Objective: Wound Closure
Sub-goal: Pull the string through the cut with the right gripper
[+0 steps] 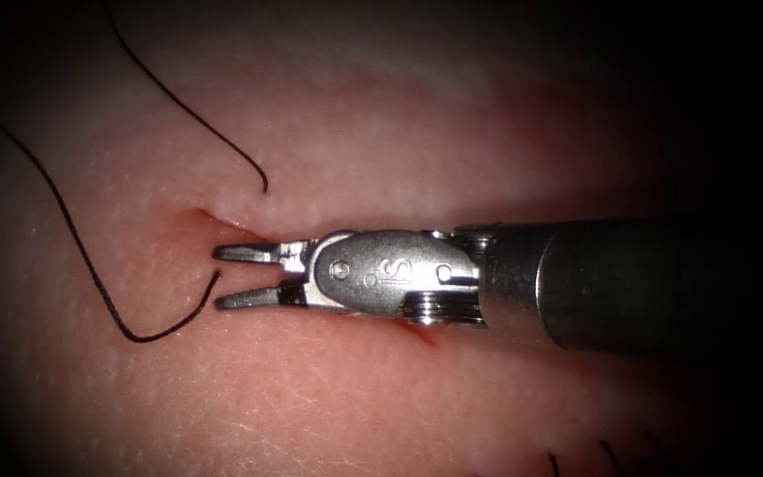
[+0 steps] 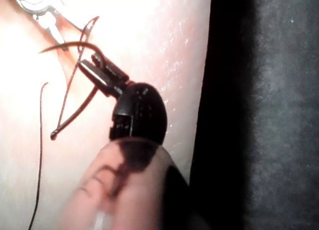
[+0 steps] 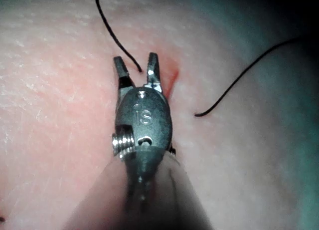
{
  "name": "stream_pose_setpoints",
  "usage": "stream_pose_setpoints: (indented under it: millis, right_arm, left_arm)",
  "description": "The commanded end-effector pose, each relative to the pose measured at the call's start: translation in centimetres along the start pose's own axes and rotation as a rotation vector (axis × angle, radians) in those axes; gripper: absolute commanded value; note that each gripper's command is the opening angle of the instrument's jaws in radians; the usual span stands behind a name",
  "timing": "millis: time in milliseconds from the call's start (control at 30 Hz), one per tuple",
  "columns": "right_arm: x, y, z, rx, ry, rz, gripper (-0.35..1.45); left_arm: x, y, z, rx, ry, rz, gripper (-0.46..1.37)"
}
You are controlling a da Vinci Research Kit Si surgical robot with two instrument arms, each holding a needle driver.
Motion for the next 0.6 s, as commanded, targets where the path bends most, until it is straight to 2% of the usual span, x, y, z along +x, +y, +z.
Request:
stream_pose_setpoints:
  millis: [33,133,200,267,300,333,500,600]
  right_arm:
    - [-0.02,-0.01,0.05,-0.002,-0.003,0.009,0.71]
    - [-0.06,-0.01,0.11,-0.006,-0.005,0.012,0.78]
    - [-0.08,0.0,0.15,-0.008,-0.006,0.028,0.48]
    - [-0.1,0.02,0.16,-0.01,-0.007,0.04,0.11]
    - [-0.1,0.03,0.15,-0.005,-0.008,0.058,-0.27]
    - [-0.1,0.05,0.14,0.017,-0.009,0.088,-0.35]
    - [-0.08,0.06,0.12,0.125,-0.11,0.118,-0.35]
    - [-0.04,0.0,0.14,0.156,-0.113,0.132,-0.35]
  left_arm:
    - [0.0,0.0,0.0,-0.002,-0.001,-0.002,-0.35]
    - [0.0,0.0,0.0,-0.001,-0.001,-0.002,-0.35]
    - [0.0,0.0,0.0,-0.001,-0.001,-0.002,-0.35]
    - [0.0,0.0,0.01,-0.003,0.001,-0.008,-0.35]
    - [0.0,0.0,0.01,-0.002,0.001,-0.008,-0.35]
    - [0.0,0.01,0.01,-0.002,0.001,-0.008,-0.35]
    - [0.01,0.02,0.04,-0.003,0.004,-0.008,-0.35]
    - [0.03,0.05,0.09,-0.006,0.009,-0.006,-0.35]
